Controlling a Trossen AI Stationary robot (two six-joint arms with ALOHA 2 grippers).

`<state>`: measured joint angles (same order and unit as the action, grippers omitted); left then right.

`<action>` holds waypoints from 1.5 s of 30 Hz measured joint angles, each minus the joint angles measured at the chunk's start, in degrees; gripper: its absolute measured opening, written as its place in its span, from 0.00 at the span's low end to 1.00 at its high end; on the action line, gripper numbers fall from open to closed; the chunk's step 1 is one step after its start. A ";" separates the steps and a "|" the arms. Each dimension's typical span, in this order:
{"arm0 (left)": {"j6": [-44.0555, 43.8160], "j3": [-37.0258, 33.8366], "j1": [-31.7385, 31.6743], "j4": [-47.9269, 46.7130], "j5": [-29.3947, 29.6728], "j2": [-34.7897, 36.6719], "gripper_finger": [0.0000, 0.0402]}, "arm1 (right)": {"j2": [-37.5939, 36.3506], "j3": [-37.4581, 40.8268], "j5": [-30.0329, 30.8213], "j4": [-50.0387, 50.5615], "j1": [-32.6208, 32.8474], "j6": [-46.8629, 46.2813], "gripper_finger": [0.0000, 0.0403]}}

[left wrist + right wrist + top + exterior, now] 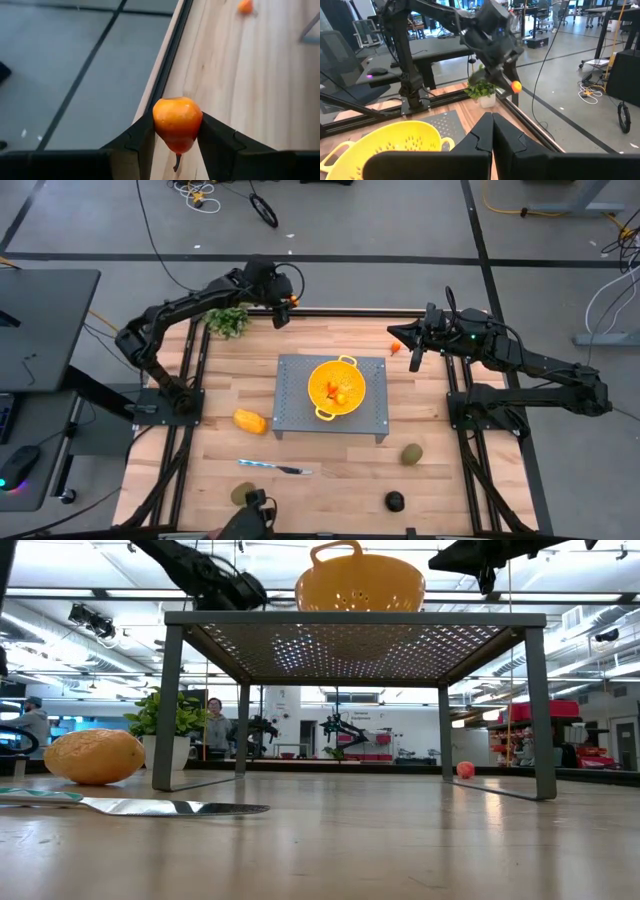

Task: Pick & Place Fruit
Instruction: Put the right pear into the strainer bowl on the shelf

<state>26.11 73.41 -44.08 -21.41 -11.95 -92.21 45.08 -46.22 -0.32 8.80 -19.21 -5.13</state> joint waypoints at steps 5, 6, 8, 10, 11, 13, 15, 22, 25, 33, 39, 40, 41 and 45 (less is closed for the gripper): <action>-0.55 0.04 1.32 -0.03 -1.22 3.75 0.34 | 0.00 0.00 0.00 0.00 -0.02 0.00 0.01; -0.55 0.06 1.48 -0.02 -1.18 4.26 0.34 | 0.00 -0.02 0.00 0.00 0.00 0.00 0.01; -0.64 0.06 1.55 -0.07 -1.16 4.97 0.34 | 0.00 0.00 0.00 0.00 -0.02 0.00 0.01; -0.85 0.06 1.55 -0.08 -1.07 5.43 0.34 | 0.00 0.00 0.02 0.00 -0.01 0.00 0.01; -1.04 0.06 1.55 -0.06 -1.06 5.56 0.34 | 0.00 0.00 0.02 0.00 -0.02 0.00 0.01; -1.50 0.06 1.55 -0.13 -1.04 5.61 0.34 | 0.00 -0.02 0.02 0.00 -0.01 0.00 0.01; -1.77 0.06 1.73 -0.16 -1.33 5.61 0.34 | 0.00 0.00 0.02 0.00 -0.01 0.00 0.01; -2.92 0.06 5.00 -0.13 -2.43 7.01 0.34 | 0.00 0.00 0.04 0.00 0.01 0.00 0.01; -3.67 0.06 7.49 -0.13 -2.55 8.76 0.34 | 0.00 0.00 0.07 0.00 0.01 0.00 0.01; -7.38 0.06 14.62 0.60 -2.10 13.45 0.34 | 0.00 0.00 0.22 0.00 -0.02 0.00 0.01; -8.56 0.06 17.61 1.90 -0.68 14.44 0.34 | 0.00 -0.02 0.22 0.00 -0.02 0.00 0.01; -8.79 0.06 17.88 1.82 -0.47 14.44 0.34 | 0.00 0.00 0.22 0.00 0.00 0.00 0.01; -9.00 0.06 18.10 1.79 -0.31 14.44 0.34 | 0.00 0.00 0.22 0.00 0.00 0.00 0.01; -8.98 0.06 19.02 1.83 -0.26 14.44 0.34 | 0.00 0.00 0.20 0.00 -0.01 0.00 0.01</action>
<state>17.12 73.47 -25.06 -19.57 -12.21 -77.78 45.08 -46.22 -0.11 8.80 -19.21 -5.13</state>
